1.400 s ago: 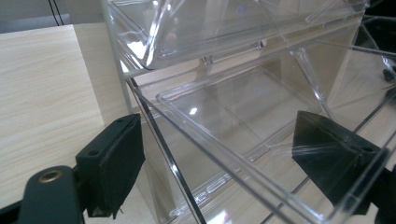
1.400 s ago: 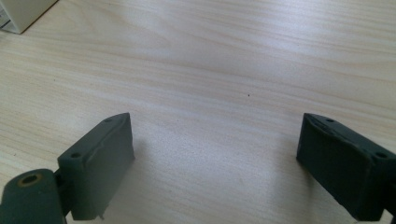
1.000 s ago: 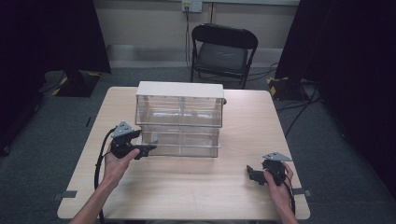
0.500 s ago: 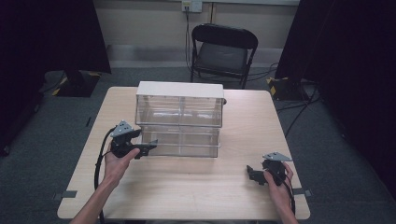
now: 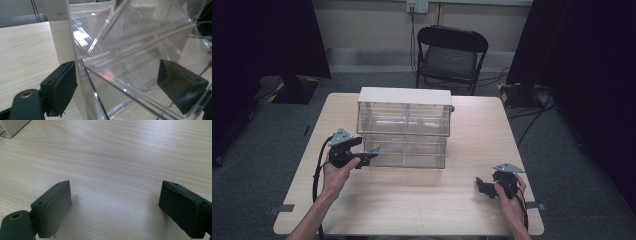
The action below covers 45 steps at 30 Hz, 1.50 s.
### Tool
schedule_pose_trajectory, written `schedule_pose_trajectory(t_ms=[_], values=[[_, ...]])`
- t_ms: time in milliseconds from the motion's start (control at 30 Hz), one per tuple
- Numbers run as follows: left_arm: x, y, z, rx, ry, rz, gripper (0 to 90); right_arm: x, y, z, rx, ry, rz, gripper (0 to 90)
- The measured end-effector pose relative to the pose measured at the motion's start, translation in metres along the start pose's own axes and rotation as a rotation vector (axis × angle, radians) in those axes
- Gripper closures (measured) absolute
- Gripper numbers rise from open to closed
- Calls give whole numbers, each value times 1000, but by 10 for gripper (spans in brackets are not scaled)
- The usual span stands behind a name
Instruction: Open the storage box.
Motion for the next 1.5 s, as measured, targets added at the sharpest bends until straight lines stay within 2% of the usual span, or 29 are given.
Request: schedule_pose_trajectory(t_ms=[367, 567, 900, 1500], values=[[1, 0, 2, 3, 5, 8, 154, 0, 0, 0, 0, 0, 0, 101], [-1, 1, 1, -5, 2, -7, 155, 0, 0, 0, 0, 0, 0, 101], [-1, 7, -1, 2, 15, 10, 151, 0, 0, 0, 0, 0, 0, 101], [0, 10, 1, 11, 17, 13, 149, 0, 0, 0, 0, 0, 0, 101]])
Point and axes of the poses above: each handheld gripper's, and its own axes: z roughly forward along the jaws, y roughly out of its top, x roughly to its left, the point moved 3 cm from there along z, roughly forward along the jaws, and after that the axes turned 6 degrees about x, right-handed, at the moved point
